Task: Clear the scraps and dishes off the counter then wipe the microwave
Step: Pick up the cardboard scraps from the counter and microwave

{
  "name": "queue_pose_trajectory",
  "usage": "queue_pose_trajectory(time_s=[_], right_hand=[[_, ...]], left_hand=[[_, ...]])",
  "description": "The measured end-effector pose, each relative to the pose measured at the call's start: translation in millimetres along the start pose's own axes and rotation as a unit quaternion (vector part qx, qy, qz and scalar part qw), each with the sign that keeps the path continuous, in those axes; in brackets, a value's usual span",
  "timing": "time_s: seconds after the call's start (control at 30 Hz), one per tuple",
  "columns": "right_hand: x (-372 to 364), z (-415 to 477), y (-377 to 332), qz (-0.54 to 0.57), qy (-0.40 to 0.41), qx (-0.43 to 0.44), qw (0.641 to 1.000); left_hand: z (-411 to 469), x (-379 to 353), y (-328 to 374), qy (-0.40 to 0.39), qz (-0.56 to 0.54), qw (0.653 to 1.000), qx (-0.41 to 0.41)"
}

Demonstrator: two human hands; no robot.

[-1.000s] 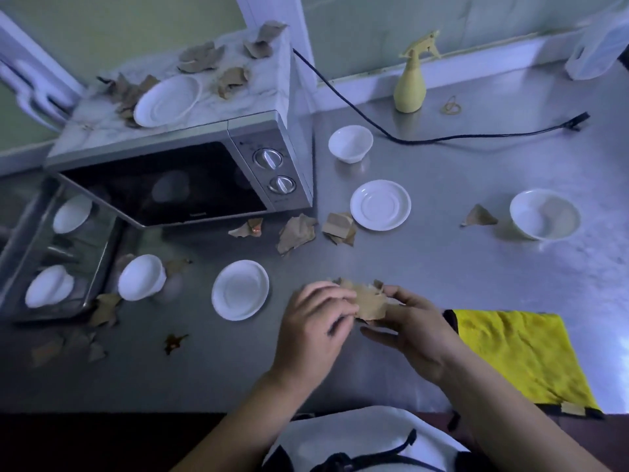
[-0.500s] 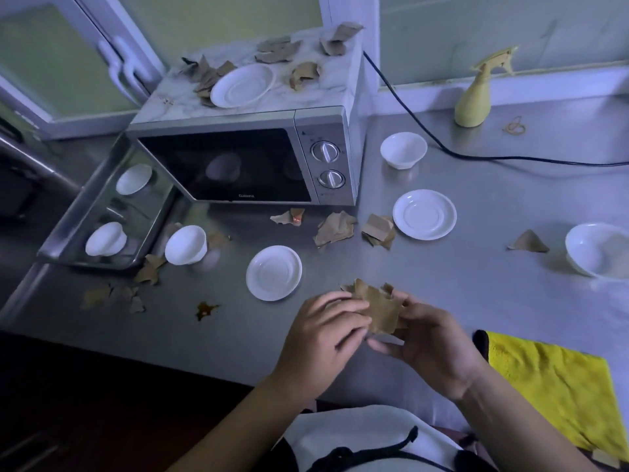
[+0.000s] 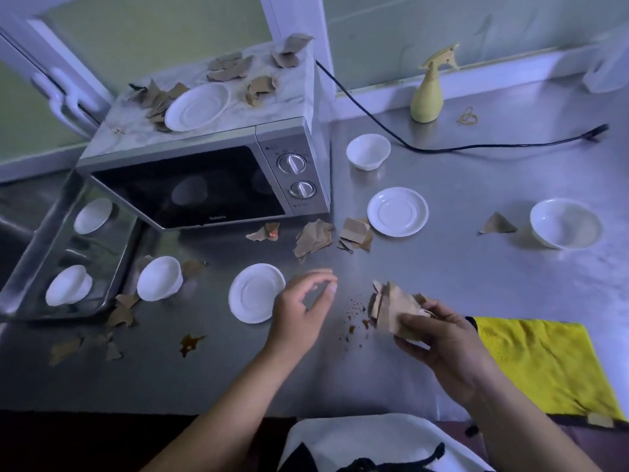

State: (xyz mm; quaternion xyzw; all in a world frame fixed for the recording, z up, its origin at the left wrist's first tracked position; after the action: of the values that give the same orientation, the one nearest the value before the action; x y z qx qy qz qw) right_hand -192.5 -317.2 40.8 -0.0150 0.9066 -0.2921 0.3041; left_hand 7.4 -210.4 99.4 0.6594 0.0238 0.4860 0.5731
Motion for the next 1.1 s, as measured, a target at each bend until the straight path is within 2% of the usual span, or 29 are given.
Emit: queue_pose_trajectory(time_s=[0.03,0.1,0.23,0.43,0.6,0.7,1.1], right_hand=[[8,-2,-3,0.008,0.013,0.009,1.000],[25,-6,-10,0.020,0.041,0.026,0.999],[55,-14,-14,0.039,0.089,0.055,0.994],[78,-30,-15,0.045,0.123,0.072,0.989],[91,-35,-17,0.069,0.139,0.078,0.985],[92,-34,-19,0.072,0.132,0.075,0.986],[64,-11,-38,0.051,0.096,0.068,0.992]], left_hand=[[12,-2,-19,-0.014,0.001,0.999,0.050],[40,-13,-56,-0.058,0.073,0.990,0.109],[96,-43,-106,-0.154,0.214,0.953,0.147],[166,-75,-114,-0.188,0.337,0.917,0.099],[176,-91,-124,-0.275,0.367,0.882,0.109],[174,-92,-120,-0.266,0.404,0.873,0.069],[81,-94,-110,-0.272,0.381,0.884,0.012]])
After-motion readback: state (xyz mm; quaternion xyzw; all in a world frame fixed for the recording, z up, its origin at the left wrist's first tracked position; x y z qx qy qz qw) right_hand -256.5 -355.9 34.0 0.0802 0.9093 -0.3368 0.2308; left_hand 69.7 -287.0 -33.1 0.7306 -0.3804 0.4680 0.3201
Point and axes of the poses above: each hand's wrist, its own z-axis towards the middle knuckle, its own x-axis out of the back of the hand, y = z × x, the point moved 8 cm from there along z, towards the middle knuckle, and after that the axes turned 7 degrees about z, right-handed, at the moved point
